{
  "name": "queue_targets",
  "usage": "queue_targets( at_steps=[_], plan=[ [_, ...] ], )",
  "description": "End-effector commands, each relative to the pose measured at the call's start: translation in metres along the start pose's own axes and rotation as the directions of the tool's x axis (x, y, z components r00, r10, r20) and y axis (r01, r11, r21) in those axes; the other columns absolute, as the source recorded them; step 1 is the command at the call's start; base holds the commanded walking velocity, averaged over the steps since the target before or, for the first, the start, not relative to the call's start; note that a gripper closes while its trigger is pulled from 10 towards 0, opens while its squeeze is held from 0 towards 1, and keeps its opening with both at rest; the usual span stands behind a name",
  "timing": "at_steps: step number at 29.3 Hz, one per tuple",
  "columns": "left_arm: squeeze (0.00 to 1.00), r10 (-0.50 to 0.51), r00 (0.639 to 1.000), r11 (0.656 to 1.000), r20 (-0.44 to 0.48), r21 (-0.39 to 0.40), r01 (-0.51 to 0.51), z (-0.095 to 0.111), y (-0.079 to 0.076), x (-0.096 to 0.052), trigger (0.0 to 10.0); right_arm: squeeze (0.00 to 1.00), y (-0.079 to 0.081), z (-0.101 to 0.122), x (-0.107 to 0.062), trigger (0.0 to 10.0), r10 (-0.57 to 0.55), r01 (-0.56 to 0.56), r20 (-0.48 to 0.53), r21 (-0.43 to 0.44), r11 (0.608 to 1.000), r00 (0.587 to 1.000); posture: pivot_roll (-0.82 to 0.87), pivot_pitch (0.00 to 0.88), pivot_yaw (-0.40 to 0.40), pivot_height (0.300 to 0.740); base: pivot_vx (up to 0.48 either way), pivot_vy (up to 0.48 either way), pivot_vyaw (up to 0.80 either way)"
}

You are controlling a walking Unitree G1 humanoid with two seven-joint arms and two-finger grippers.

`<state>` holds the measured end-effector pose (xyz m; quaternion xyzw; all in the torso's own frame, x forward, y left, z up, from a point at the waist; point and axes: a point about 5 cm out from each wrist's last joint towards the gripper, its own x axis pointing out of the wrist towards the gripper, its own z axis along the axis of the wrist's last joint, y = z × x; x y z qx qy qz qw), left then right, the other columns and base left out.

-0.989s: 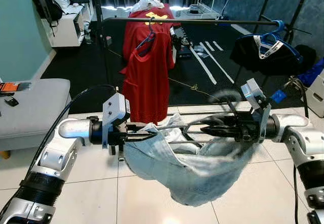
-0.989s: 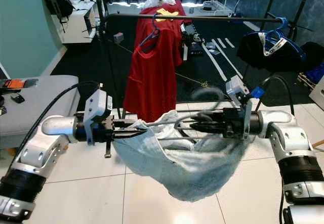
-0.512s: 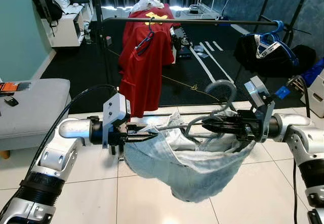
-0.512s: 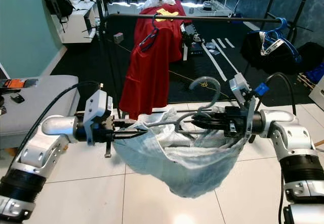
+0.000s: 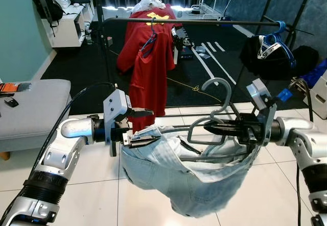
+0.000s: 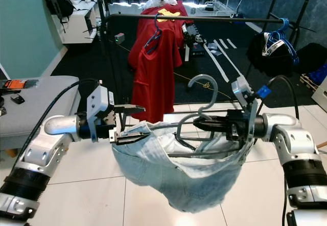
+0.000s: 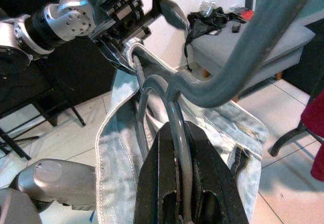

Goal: Hang hanger

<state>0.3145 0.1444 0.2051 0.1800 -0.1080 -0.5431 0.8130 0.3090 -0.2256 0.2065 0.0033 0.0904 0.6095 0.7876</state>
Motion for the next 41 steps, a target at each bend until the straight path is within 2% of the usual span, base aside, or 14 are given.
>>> queue_targets(
  at_steps=[1, 8, 11, 15, 22, 24, 27, 28, 30, 31, 32, 34, 39, 41],
  plan=[
    [0.00, 0.049, 0.999, 0.999, 0.022, 0.002, -0.049, 0.004, 0.008, -0.008, 10.0, 0.00, 0.000, -0.007, 0.000, 0.0, -0.009, 0.009, -0.043, -0.007, 1.000, 0.999, -0.03, 0.005, -0.048, 0.740, 0.000, 0.000, 0.00],
    [0.00, -0.046, 0.995, 0.995, 0.086, -0.083, 0.053, 0.009, -0.001, -0.014, 10.0, 0.00, -0.017, -0.030, -0.011, 0.0, -0.262, 0.256, -0.159, -0.062, 0.965, 0.952, -0.03, 0.013, -0.047, 0.740, 0.000, 0.000, 0.00],
    [0.00, -0.114, 0.988, 0.983, 0.101, -0.130, 0.127, 0.008, -0.011, -0.012, 10.0, 0.00, -0.033, -0.048, -0.014, 0.0, -0.520, 0.510, -0.173, -0.103, 0.854, 0.837, -0.03, 0.016, -0.043, 0.740, 0.000, 0.000, 0.00],
    [0.00, -0.122, 0.987, 0.981, 0.105, -0.137, 0.136, 0.007, -0.013, -0.010, 10.0, 0.00, -0.035, -0.054, -0.011, 0.0, -0.570, 0.563, -0.160, -0.093, 0.822, 0.806, -0.03, 0.019, -0.044, 0.740, 0.000, 0.000, 0.00],
    [0.00, 0.188, 0.982, 0.962, -0.017, -0.197, -0.187, -0.022, 0.004, -0.010, 10.0, 0.00, -0.038, -0.076, -0.010, 0.0, -0.717, 0.708, -0.166, -0.116, 0.696, 0.677, -0.03, 0.022, -0.042, 0.740, 0.000, 0.000, 0.00],
    [0.00, 0.448, 0.862, 0.833, -0.237, -0.240, -0.499, -0.062, 0.008, -0.022, 10.0, 0.00, -0.037, -0.100, -0.011, 0.0, -0.798, 0.799, -0.193, -0.089, 0.594, 0.571, -0.03, 0.024, -0.040, 0.740, 0.000, 0.000, 0.00],
    [0.00, 0.529, 0.777, 0.740, -0.340, -0.262, -0.619, -0.081, 0.004, -0.030, 10.0, 0.00, -0.035, -0.111, -0.011, 0.0, -0.828, 0.838, -0.197, -0.050, 0.544, 0.525, -0.03, 0.025, -0.039, 0.740, 0.000, 0.000, 0.00],
    [0.00, 0.613, 0.685, 0.614, -0.394, -0.308, -0.727, -0.096, -0.003, -0.037, 10.0, 0.00, -0.033, -0.121, -0.009, 3.5, -0.863, 0.878, -0.180, 0.007, 0.479, 0.472, -0.02, 0.024, -0.037, 0.740, 0.000, 0.000, 0.00],
    [0.00, 0.655, 0.628, 0.529, -0.420, -0.338, -0.779, -0.103, -0.007, -0.041, 10.0, 0.00, -0.032, -0.126, -0.007, 3.5, -0.883, 0.899, -0.169, 0.047, 0.436, 0.438, -0.02, 0.024, -0.037, 0.740, 0.000, 0.000, 0.00],
    [0.00, 0.697, 0.532, 0.428, -0.481, -0.317, -0.847, -0.115, -0.016, -0.047, 10.0, 0.00, -0.030, -0.132, -0.004, 10.0, -0.913, 0.921, -0.136, 0.120, 0.370, 0.385, -0.02, 0.024, -0.041, 0.740, 0.000, 0.000, 0.00],
    [0.00, 0.697, 0.532, 0.428, -0.481, -0.317, -0.847, -0.115, -0.016, -0.047, 10.0, 0.00, -0.030, -0.132, -0.004, 10.0, -0.913, 0.921, -0.136, 0.120, 0.370, 0.385, -0.02, 0.024, -0.041, 0.740, 0.000, 0.000, 0.00],
    [0.00, 0.698, 0.352, 0.314, -0.623, -0.175, -0.933, -0.134, -0.034, -0.057, 10.0, 0.00, -0.027, -0.143, 0.001, 10.0, -0.953, 0.947, -0.120, 0.198, 0.253, 0.280, 0.02, 0.027, -0.042, 0.740, 0.000, 0.000, 0.00],
    [0.00, 0.679, 0.236, 0.303, -0.695, -0.028, -0.953, -0.148, -0.051, -0.064, 10.0, 0.00, -0.025, -0.151, 0.015, 10.0, -0.956, 0.957, -0.140, 0.179, 0.230, 0.256, 0.01, 0.029, -0.033, 0.740, 0.000, 0.000, 0.00],
    [0.00, 0.661, 0.258, 0.293, -0.705, -0.074, -0.953, -0.153, -0.056, -0.063, 10.0, 0.00, -0.024, -0.151, 0.022, 10.0, -0.954, 0.957, -0.138, 0.160, 0.244, 0.266, 0.01, 0.030, -0.031, 0.740, 0.000, 0.000, 0.00]
  ],
)
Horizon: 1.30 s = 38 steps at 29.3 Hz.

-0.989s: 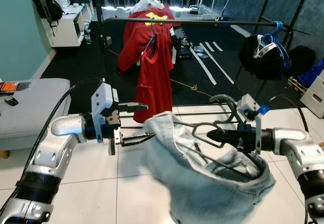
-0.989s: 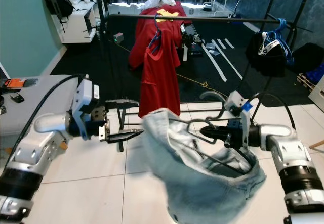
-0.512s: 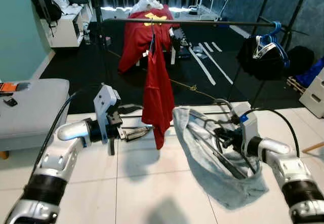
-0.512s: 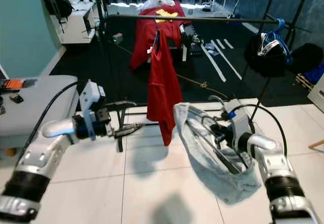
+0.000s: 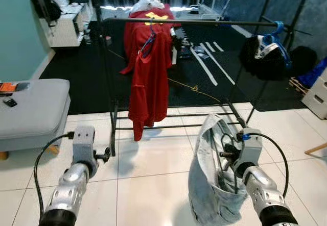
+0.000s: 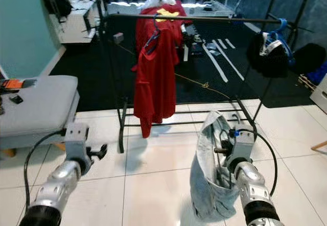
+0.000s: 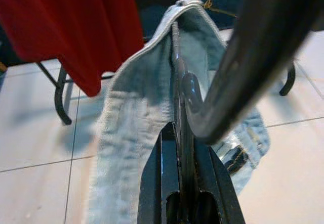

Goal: Hang hanger

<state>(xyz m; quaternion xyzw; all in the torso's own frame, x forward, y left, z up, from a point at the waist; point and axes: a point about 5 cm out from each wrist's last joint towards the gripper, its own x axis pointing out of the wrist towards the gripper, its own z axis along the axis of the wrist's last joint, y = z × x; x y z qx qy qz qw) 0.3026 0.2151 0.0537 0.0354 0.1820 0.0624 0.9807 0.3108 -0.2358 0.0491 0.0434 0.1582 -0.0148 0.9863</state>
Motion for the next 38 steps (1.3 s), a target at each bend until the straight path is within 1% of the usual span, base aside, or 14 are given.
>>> queue_targets(
  at_steps=[1, 2, 3, 6, 7, 8, 9, 14, 18, 24, 26, 28, 31, 38],
  plan=[
    [0.00, -0.070, 0.997, 0.996, -0.019, -0.058, 0.068, -0.015, -0.010, -0.002, 10.0, 0.00, 0.015, 0.002, 0.003, 10.0, 0.026, -0.025, 0.031, -0.046, 0.999, 0.999, 0.01, 0.030, -0.030, 0.740, 0.000, 0.000, 0.00],
    [0.00, -0.070, 0.997, 0.996, -0.019, -0.058, 0.068, -0.015, -0.010, -0.002, 10.0, 0.00, 0.015, 0.002, 0.003, 10.0, 0.026, -0.025, 0.031, -0.046, 0.999, 0.999, 0.01, 0.030, -0.030, 0.740, 0.000, 0.000, 0.00],
    [0.00, -0.096, 0.995, 0.991, -0.013, -0.093, 0.095, -0.018, -0.014, -0.003, 10.0, 0.00, 0.018, 0.000, 0.003, 10.0, 0.028, -0.026, 0.033, -0.049, 0.998, 0.999, 0.01, 0.030, -0.030, 0.740, 0.000, 0.000, 0.00],
    [0.00, -0.111, 0.994, 0.989, 0.009, -0.101, 0.111, -0.018, -0.019, -0.006, 10.0, 0.00, 0.019, -0.001, 0.002, 10.0, 0.019, -0.017, 0.040, -0.053, 0.998, 0.999, 0.01, 0.033, -0.031, 0.740, 0.000, 0.000, 0.00],
    [0.00, -0.119, 0.992, 0.988, 0.041, -0.089, 0.123, -0.017, -0.025, -0.008, 10.0, 0.00, 0.019, -0.003, 0.001, 10.0, 0.009, -0.007, 0.047, -0.052, 0.999, 0.999, 0.00, 0.032, -0.031, 0.740, 0.000, 0.000, 0.00],
    [0.00, -0.119, 0.992, 0.988, 0.041, -0.089, 0.123, -0.017, -0.025, -0.008, 10.0, 0.00, 0.019, -0.003, 0.001, 10.0, 0.009, -0.007, 0.047, -0.052, 0.999, 0.999, 0.00, 0.032, -0.031, 0.740, 0.000, 0.000, 0.00],
    [0.00, -0.137, 0.988, 0.987, 0.067, -0.070, 0.142, -0.015, -0.033, -0.010, 10.0, 0.00, 0.020, -0.006, 0.000, 10.0, -0.005, 0.008, 0.057, -0.049, 0.999, 0.998, 0.00, 0.034, -0.033, 0.740, 0.000, 0.000, 0.00],
    [0.00, -0.198, 0.977, 0.979, 0.079, -0.023, 0.201, -0.011, -0.045, -0.012, 10.0, 0.00, 0.022, -0.006, 0.001, 10.0, -0.005, 0.009, 0.069, -0.051, 0.999, 0.998, 0.01, 0.038, -0.039, 0.740, 0.000, 0.000, 0.00],
    [0.00, -0.209, 0.973, 0.977, 0.101, -0.011, 0.211, -0.010, -0.048, -0.011, 10.0, 0.00, 0.020, 0.000, 0.003, 10.0, -0.048, 0.053, 0.093, -0.050, 0.997, 0.994, 0.00, 0.032, -0.043, 0.740, 0.000, 0.000, 0.00],
    [0.00, -0.217, 0.970, 0.976, 0.113, 0.008, 0.218, -0.009, -0.051, -0.011, 10.0, 0.00, 0.019, 0.002, 0.004, 10.0, -0.045, 0.050, 0.097, -0.051, 0.997, 0.994, 0.01, 0.030, -0.051, 0.740, 0.000, 0.000, 0.00],
    [0.00, -0.250, 0.958, 0.968, 0.144, 0.028, 0.248, -0.002, -0.054, -0.013, 10.0, 0.00, 0.014, 0.005, 0.003, 10.0, -0.057, 0.063, 0.110, -0.052, 0.997, 0.992, 0.01, 0.025, -0.050, 0.740, 0.000, 0.000, 0.00],
    [0.00, -0.250, 0.958, 0.968, 0.144, 0.028, 0.248, -0.002, -0.054, -0.013, 10.0, 0.00, 0.014, 0.005, 0.003, 10.0, -0.057, 0.063, 0.110, -0.052, 0.997, 0.992, 0.01, 0.025, -0.050, 0.740, 0.000, 0.000, 0.00],
    [0.00, -0.281, 0.947, 0.960, 0.157, 0.038, 0.279, 0.002, -0.057, -0.014, 10.0, 0.00, 0.007, 0.009, 0.003, 10.0, -0.084, 0.089, 0.133, -0.028, 0.996, 0.988, 0.01, 0.014, -0.048, 0.740, 0.000, 0.000, 0.00],
    [0.00, -0.304, 0.935, 0.952, 0.184, 0.029, 0.304, 0.012, -0.063, -0.012, 10.0, 0.00, 0.011, 0.016, 0.006, 10.0, -0.065, 0.071, 0.154, -0.030, 0.997, 0.986, 0.02, 0.000, -0.056, 0.740, 0.250, 0.000, 0.00]
  ],
)
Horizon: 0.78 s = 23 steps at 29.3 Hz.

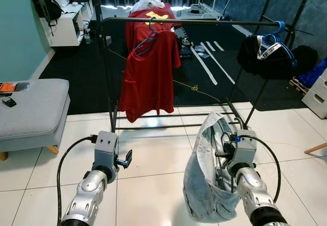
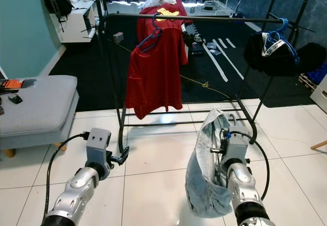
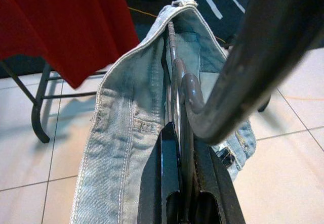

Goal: Hang hanger

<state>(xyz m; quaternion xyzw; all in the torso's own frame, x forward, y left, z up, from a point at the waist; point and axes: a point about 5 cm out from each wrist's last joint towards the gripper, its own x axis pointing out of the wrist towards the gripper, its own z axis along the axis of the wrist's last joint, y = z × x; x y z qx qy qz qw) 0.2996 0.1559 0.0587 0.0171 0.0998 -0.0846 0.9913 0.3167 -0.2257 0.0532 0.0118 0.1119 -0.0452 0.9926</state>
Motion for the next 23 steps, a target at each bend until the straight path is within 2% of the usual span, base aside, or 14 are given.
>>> queue_targets(
  at_steps=[1, 6, 13, 18, 23],
  plan=[
    [0.00, -0.019, 1.000, 1.000, 0.015, -0.006, 0.019, 0.0054, -0.0047, 0.0027, 10.0, 0.00, -0.0002, 0.0107, 0.0030, 10.0, -0.005, 0.004, 0.056, 0.018, 1.000, 0.998, 0.02, 0.000, -0.056, 0.740, 0.300, 0.000, 0.00],
    [0.00, -0.027, 0.999, 1.000, 0.025, -0.003, 0.027, 0.0076, -0.0044, 0.0033, 10.0, 0.00, 0.0058, 0.0114, 0.0047, 10.0, 0.014, -0.015, 0.054, 0.013, 1.000, 0.998, 0.02, 0.000, -0.055, 0.740, 0.375, 0.000, 0.00],
    [0.00, -0.025, 0.999, 1.000, 0.025, 0.000, 0.025, 0.0085, -0.0034, 0.0029, 10.0, 0.00, 0.0059, 0.0104, 0.0045, 10.0, 0.018, -0.019, 0.053, 0.013, 1.000, 0.998, 0.02, 0.000, -0.049, 0.740, 0.386, 0.000, 0.00],
    [0.00, -0.035, 0.999, 0.999, 0.023, 0.020, 0.035, 0.0091, -0.0028, 0.0039, 10.0, 0.00, 0.0054, 0.0095, 0.0035, 10.0, 0.016, -0.016, 0.052, -0.017, 1.000, 0.999, 0.02, 0.000, -0.048, 0.740, 0.386, 0.000, 0.00],
    [0.00, -0.034, 0.999, 0.999, 0.029, 0.018, 0.033, 0.0123, -0.0018, 0.0064, 10.0, 0.00, 0.0030, 0.0192, 0.0064, 10.0, 0.013, -0.012, 0.084, -0.011, 1.000, 0.996, 0.01, 0.000, -0.046, 0.740, 0.388, 0.000, 0.00]
  ],
)
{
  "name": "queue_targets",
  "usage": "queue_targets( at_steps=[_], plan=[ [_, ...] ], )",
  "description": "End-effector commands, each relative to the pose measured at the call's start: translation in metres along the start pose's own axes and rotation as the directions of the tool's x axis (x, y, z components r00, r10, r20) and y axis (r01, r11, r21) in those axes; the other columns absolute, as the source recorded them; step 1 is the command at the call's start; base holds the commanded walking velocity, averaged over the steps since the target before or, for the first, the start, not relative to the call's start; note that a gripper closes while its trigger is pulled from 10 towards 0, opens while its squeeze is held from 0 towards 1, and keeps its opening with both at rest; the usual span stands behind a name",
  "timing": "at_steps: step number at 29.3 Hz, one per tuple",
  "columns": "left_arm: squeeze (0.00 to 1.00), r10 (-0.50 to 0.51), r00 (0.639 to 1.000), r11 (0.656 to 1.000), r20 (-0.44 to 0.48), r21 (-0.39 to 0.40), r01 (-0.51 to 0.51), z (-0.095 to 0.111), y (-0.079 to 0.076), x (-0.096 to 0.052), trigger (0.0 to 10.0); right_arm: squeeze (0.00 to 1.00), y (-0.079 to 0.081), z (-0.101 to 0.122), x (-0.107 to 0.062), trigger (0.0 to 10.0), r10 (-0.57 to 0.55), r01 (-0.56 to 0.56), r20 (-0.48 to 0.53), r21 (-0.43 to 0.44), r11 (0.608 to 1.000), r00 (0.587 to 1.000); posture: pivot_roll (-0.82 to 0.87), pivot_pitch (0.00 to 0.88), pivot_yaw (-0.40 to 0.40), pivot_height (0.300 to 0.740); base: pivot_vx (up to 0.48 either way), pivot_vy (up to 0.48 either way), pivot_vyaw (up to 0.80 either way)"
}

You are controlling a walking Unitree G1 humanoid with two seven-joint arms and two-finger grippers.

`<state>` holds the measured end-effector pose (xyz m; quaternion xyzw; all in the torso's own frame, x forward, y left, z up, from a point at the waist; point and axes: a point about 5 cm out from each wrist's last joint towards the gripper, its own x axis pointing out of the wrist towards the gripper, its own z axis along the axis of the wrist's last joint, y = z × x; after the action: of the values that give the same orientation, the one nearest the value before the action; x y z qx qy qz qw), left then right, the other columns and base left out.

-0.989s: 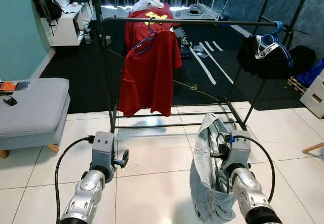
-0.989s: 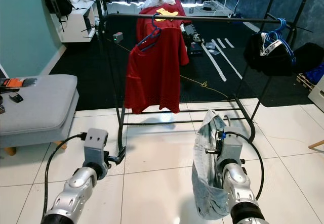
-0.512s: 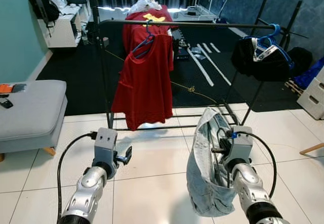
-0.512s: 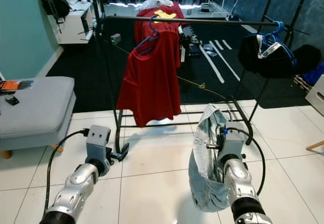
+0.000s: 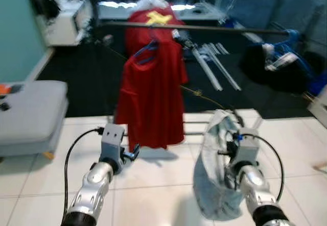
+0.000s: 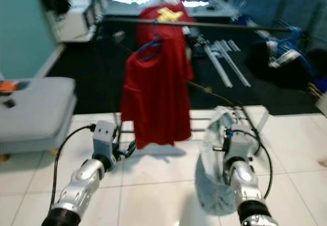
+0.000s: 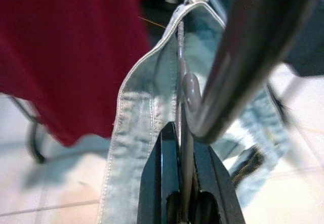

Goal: Hang hanger

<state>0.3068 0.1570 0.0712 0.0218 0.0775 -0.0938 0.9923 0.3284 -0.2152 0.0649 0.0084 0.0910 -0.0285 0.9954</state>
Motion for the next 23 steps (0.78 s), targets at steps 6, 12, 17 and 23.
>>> queue_targets(
  at_steps=[6, 12, 17, 23],
  plan=[
    [0.00, -0.022, 1.000, 1.000, -0.007, 0.001, 0.022, 0.001, -0.003, 0.003, 10.0, 0.00, -0.017, 0.029, 0.002, 10.0, -0.046, 0.048, 0.136, -0.010, 0.999, 0.990, 0.00, 0.000, -0.042, 0.740, 0.387, 0.000, 0.00],
    [0.00, -0.028, 1.000, 1.000, -0.011, 0.003, 0.028, 0.000, -0.004, 0.004, 10.0, 0.00, -0.034, 0.057, 0.005, 10.0, -0.110, 0.116, 0.218, -0.018, 0.993, 0.970, -0.01, 0.006, -0.042, 0.740, 0.387, 0.000, 0.00],
    [0.00, -0.036, 0.999, 0.999, -0.012, 0.004, 0.036, 0.000, -0.006, 0.005, 10.0, 0.00, -0.047, 0.080, 0.007, 10.0, -0.120, 0.133, 0.264, -0.033, 0.991, 0.957, -0.01, 0.010, -0.040, 0.740, 0.386, 0.000, 0.00],
    [0.00, -0.043, 0.999, 0.999, -0.009, 0.001, 0.043, 0.001, -0.008, 0.005, 10.0, 0.00, -0.064, 0.101, 0.007, 10.0, -0.144, 0.161, 0.297, -0.035, 0.986, 0.944, -0.01, 0.010, -0.038, 0.740, 0.386, 0.000, 0.00]
  ],
)
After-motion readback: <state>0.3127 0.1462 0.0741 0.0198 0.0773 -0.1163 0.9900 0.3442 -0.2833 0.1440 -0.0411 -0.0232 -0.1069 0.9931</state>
